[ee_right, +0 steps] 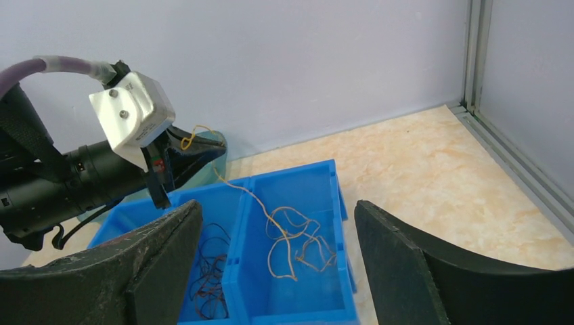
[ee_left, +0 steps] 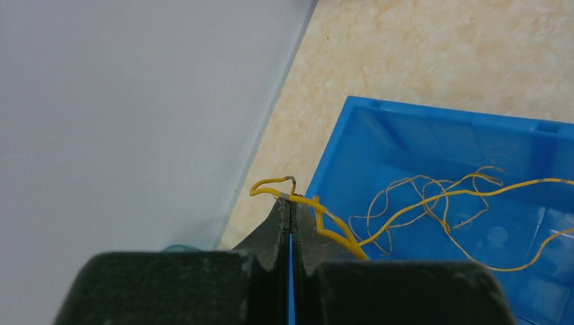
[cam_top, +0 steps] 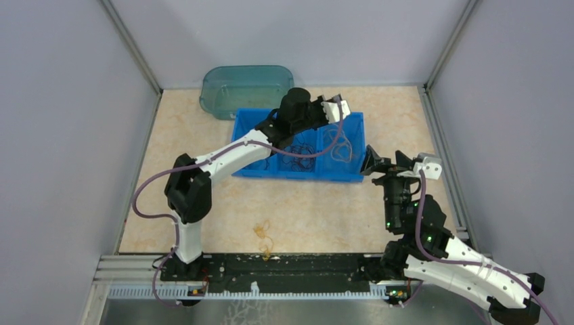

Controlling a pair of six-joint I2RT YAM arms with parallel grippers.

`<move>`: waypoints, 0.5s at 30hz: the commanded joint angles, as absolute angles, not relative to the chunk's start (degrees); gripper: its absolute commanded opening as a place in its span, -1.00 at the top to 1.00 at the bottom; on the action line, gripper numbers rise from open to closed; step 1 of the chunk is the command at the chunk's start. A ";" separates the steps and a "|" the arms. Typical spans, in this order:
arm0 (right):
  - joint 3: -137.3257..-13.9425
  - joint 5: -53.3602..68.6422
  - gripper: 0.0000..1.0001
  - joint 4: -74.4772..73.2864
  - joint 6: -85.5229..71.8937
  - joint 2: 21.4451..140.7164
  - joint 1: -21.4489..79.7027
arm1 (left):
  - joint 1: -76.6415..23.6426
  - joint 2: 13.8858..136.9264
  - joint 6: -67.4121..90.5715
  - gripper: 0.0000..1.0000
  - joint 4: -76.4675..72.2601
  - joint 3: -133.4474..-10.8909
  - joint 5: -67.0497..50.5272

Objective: Untangle the cables

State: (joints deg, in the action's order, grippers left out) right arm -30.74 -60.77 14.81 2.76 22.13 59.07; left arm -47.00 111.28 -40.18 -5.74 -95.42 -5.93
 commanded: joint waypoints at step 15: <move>-24.55 -40.42 -0.52 5.10 -21.52 30.98 43.06 | -44.20 128.72 -27.14 0.83 13.02 -115.62 -23.38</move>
State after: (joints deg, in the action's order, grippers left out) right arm -25.98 -55.83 6.44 -10.94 24.95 52.86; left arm -45.95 124.92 -32.80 4.91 -107.98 -16.88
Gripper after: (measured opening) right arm 0.781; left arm 0.080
